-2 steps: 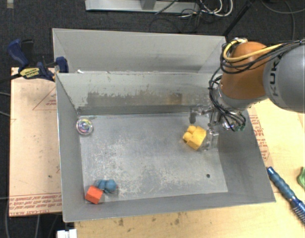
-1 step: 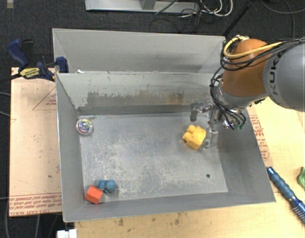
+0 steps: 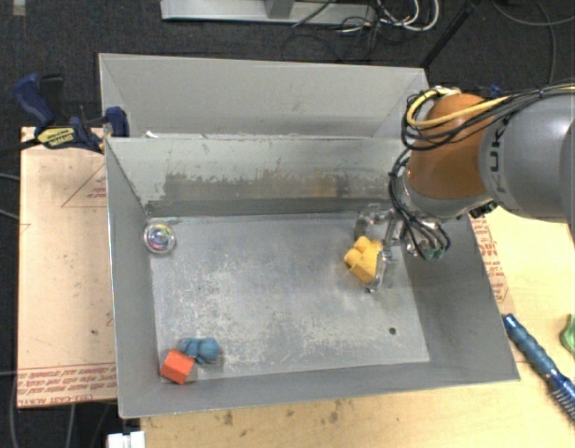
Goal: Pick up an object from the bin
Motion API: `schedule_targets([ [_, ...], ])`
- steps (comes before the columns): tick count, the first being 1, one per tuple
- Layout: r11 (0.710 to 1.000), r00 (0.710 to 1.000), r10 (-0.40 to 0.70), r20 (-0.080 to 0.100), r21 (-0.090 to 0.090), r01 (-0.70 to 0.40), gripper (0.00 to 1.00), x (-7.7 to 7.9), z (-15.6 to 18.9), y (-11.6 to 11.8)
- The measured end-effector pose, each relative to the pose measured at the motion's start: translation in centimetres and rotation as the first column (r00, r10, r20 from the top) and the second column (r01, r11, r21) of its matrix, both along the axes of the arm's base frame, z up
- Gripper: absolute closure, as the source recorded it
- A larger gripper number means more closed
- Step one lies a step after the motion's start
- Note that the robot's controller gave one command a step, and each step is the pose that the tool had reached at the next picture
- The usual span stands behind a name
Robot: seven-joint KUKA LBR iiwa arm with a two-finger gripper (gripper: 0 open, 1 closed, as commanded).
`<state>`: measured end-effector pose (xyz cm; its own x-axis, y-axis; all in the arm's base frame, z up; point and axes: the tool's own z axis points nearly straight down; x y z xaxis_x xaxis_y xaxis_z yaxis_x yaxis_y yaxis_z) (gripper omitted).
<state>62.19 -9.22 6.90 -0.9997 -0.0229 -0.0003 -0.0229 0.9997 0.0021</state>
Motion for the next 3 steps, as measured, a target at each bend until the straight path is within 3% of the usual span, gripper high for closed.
schedule_targets([
  [1,1.000,1.000,-0.001,0.002,0.001,0.001,0.00,0.1,0.0,0.0],
  [2,1.000,1.000,-0.001,0.002,0.001,0.001,1.00,0.1,0.0,0.0],
  [3,1.000,1.000,-0.001,0.011,-0.002,0.001,1.00,0.3,8.0,0.0],
])
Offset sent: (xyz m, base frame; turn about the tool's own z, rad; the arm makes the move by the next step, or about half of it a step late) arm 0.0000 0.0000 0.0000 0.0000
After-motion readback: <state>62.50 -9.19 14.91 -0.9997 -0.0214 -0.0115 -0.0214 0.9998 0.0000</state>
